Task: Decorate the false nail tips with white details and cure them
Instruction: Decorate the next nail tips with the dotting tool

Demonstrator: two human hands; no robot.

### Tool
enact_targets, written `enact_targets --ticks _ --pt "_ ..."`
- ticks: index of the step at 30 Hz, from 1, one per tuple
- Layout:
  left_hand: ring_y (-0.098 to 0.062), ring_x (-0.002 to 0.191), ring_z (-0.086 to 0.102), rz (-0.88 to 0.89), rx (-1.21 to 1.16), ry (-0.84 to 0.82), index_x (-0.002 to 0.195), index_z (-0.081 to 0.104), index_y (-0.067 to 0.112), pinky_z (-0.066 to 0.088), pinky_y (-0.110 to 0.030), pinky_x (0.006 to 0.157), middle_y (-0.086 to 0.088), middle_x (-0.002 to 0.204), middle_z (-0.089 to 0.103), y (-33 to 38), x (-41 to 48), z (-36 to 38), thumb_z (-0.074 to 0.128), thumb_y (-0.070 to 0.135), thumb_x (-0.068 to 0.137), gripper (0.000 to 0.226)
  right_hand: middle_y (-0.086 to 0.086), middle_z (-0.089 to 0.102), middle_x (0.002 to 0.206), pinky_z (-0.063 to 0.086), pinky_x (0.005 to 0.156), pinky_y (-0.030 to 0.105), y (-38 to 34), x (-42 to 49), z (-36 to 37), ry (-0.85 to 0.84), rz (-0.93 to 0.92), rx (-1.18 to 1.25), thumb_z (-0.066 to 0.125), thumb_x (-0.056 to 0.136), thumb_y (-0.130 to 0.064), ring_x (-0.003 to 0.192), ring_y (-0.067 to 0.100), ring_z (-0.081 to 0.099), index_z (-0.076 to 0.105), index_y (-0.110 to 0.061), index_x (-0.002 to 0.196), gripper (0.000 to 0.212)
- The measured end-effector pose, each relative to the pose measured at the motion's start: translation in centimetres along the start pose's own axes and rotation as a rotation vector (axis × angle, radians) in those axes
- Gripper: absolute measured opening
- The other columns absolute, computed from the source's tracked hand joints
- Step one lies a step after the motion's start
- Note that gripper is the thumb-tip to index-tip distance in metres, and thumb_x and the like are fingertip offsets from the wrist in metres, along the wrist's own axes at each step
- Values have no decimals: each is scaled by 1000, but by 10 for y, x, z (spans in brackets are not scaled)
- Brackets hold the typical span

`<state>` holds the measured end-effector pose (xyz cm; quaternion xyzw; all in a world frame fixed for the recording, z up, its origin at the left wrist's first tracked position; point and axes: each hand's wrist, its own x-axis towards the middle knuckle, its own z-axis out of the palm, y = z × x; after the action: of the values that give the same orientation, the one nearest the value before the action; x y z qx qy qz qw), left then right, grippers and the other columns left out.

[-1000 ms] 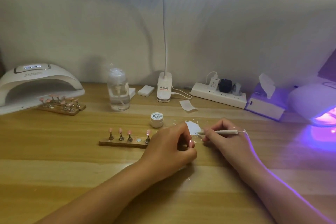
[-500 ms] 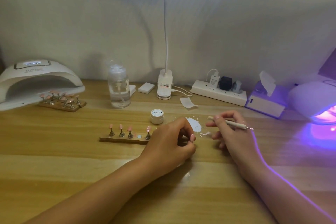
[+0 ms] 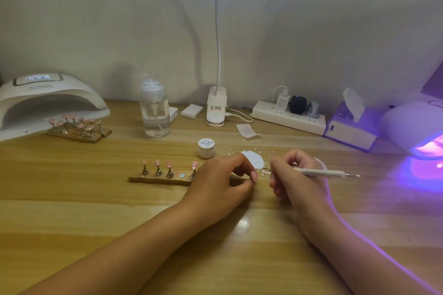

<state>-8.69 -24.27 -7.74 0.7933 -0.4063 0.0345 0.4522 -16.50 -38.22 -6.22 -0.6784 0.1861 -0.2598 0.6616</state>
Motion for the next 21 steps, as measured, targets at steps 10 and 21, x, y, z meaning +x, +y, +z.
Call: enact_targets --ticks 10,21 --pt "-8 82 65 -4 8 -54 81 68 25 52 -33 77 9 82 71 0 1 0 70 10 84 15 10 62 48 41 40 18 3 0 4 -49 -12 -91 64 80 -5 40 11 52 48 -11 65 23" --pt "-14 80 65 -4 -4 -62 81 68 22 52 -36 76 4 80 70 -1 1 1 69 9 83 13 11 64 51 42 42 18 2 -1 4 -67 -22 -122 62 79 -6 42 11 53 46 -13 63 23"
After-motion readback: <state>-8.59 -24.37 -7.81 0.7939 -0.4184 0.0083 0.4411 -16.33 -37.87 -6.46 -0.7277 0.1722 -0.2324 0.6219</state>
